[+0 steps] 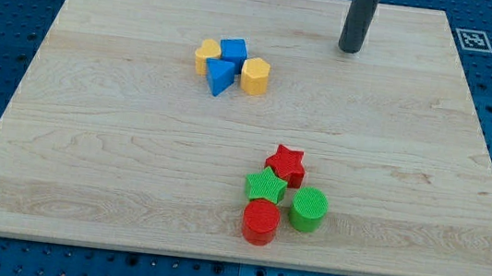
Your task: Move your arm closer to the yellow hexagon
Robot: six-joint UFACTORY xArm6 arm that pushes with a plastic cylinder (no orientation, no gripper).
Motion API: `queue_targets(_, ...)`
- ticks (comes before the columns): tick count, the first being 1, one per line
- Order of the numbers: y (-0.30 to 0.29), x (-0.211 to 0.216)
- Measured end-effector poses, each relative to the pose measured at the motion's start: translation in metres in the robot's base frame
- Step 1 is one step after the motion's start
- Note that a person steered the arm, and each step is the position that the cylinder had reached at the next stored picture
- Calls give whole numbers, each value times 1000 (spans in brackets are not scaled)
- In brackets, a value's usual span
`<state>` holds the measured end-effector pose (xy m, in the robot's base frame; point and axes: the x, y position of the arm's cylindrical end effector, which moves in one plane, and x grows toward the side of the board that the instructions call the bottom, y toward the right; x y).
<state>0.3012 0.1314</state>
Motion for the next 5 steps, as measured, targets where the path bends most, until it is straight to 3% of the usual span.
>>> queue_targets(2, 4, 3)
queue_targets(3, 18, 57)
queue_targets(5, 18, 73)
